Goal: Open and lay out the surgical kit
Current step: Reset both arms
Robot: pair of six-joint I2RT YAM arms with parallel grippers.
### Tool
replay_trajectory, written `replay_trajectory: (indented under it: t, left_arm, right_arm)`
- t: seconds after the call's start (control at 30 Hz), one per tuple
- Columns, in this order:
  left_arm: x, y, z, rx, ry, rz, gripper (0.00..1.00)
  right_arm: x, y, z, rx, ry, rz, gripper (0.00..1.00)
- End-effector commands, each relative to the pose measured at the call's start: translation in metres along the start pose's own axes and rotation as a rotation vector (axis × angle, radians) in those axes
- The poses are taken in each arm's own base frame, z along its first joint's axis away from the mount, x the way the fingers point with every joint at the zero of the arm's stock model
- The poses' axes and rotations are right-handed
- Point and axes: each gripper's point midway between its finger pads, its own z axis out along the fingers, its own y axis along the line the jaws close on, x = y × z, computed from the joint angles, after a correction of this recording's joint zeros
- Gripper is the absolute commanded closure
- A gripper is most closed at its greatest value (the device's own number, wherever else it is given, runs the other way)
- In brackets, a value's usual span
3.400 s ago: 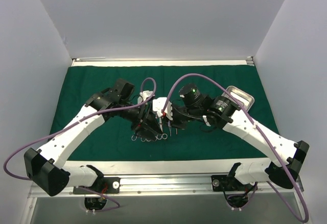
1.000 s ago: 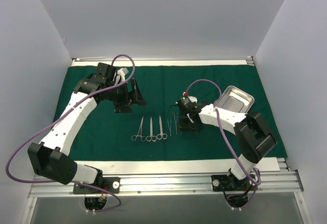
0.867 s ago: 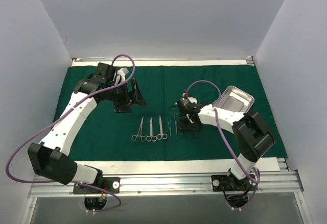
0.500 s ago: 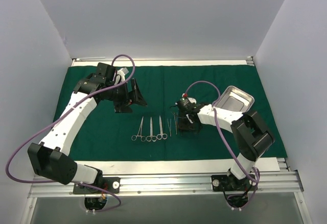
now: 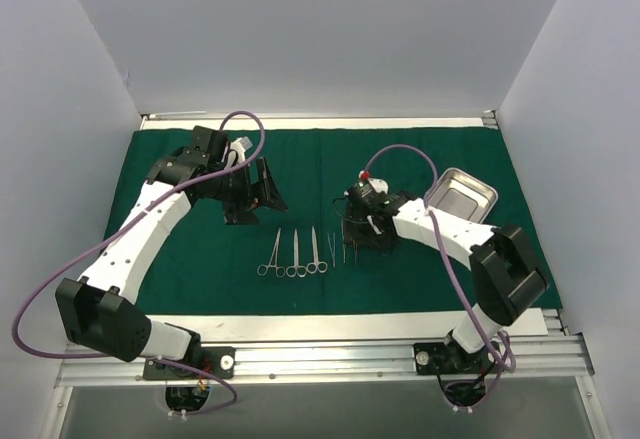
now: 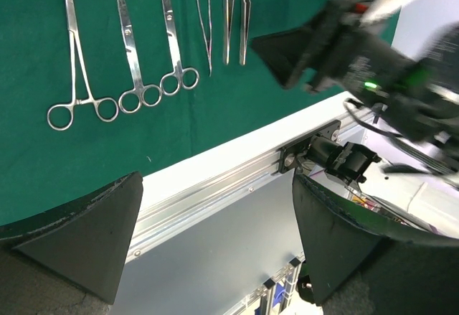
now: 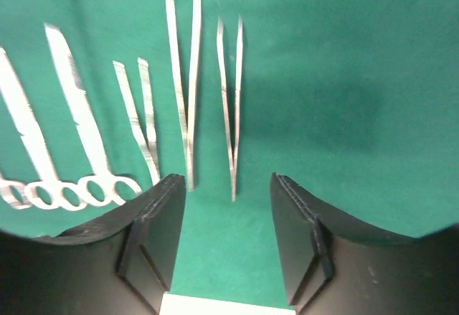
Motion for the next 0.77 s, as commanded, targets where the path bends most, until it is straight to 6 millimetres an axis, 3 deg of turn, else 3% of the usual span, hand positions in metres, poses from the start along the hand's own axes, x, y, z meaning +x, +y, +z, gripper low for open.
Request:
replay_trajectory:
  t: [0.0,0.1,0.17,0.2,0.23,0.27,0.4,0.6,0.73]
  left_arm:
    - [-0.007,-0.009,-0.008,0.042,-0.047,0.016,0.06]
    - [-0.007,-0.008,-0.008,0.041,-0.057,0.014,0.06]
    - [-0.005,-0.007,-0.008,0.042,-0.066,0.01,0.06]
    - [-0.005,-0.006,-0.007,0.042,-0.068,0.003,0.06]
    - [-0.007,-0.009,-0.009,0.059,-0.088,0.001,0.06]
    - [-0.003,-0.003,-0.004,0.052,-0.077,-0.017,0.06]
    - [0.007,0.003,0.004,0.077,-0.085,-0.059,0.06]
    - [0.017,0.01,0.003,0.111,-0.144,-0.118,0.06]
    - [0.019,0.002,0.001,0.204,-0.19,-0.163,0.06]
  right_arm:
    - [-0.027,-0.001,-0.038,0.022,-0.103,-0.009,0.48]
    - [-0.035,-0.003,-0.057,0.008,-0.141,-0.021,0.42]
    - [-0.038,-0.001,-0.072,-0.029,-0.177,-0.021,0.3]
    - [-0.039,-0.001,-0.077,-0.045,-0.19,-0.022,0.22]
    - [-0.039,0.0,-0.081,-0.065,-0.205,-0.017,0.01]
    - [-0.042,0.0,-0.094,-0.093,-0.242,-0.004,0.0]
    - [-0.027,-0.014,-0.099,-0.12,-0.263,0.046,0.0]
    - [-0.018,-0.016,-0.12,-0.244,-0.341,0.129,0.0]
    - [-0.007,-0.017,-0.119,-0.306,-0.347,0.146,0.0]
